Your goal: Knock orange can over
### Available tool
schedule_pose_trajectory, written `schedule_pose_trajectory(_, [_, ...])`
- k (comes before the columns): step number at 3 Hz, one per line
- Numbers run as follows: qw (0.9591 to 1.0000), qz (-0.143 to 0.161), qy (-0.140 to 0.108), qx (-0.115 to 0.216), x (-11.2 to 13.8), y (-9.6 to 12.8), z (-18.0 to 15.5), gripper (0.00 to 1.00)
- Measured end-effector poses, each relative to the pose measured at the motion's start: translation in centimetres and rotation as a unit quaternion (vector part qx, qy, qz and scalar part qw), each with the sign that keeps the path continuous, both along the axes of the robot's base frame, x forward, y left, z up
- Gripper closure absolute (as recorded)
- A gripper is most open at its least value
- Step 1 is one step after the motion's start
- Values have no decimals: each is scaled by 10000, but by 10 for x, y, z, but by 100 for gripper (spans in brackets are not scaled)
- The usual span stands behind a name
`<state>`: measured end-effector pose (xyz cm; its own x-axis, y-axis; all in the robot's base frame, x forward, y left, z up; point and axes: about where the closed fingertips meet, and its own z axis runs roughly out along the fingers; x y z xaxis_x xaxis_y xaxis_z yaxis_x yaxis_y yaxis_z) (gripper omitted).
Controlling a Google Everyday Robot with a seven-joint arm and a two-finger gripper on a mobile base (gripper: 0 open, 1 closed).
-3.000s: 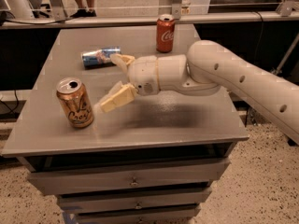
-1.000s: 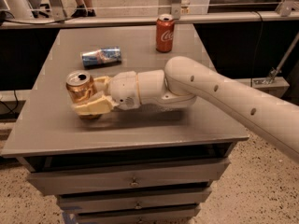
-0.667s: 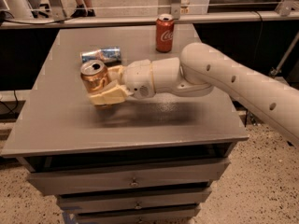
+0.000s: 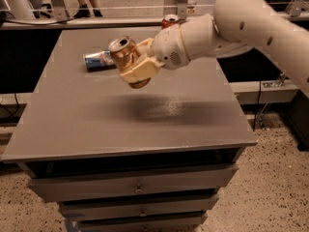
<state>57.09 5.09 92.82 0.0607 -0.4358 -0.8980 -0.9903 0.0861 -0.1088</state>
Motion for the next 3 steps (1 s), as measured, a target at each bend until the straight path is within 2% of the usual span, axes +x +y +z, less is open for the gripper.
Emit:
schedule_pose_trajectory(1, [9943, -17, 148, -1058, 23, -20, -3, 100])
schedule_pose_trajectory(2, [9747, 201, 323, -2204, 37, -34, -24, 100])
schedule_pose_trajectory(3, [9473, 582, 569, -3100, 25, -47, -45, 100])
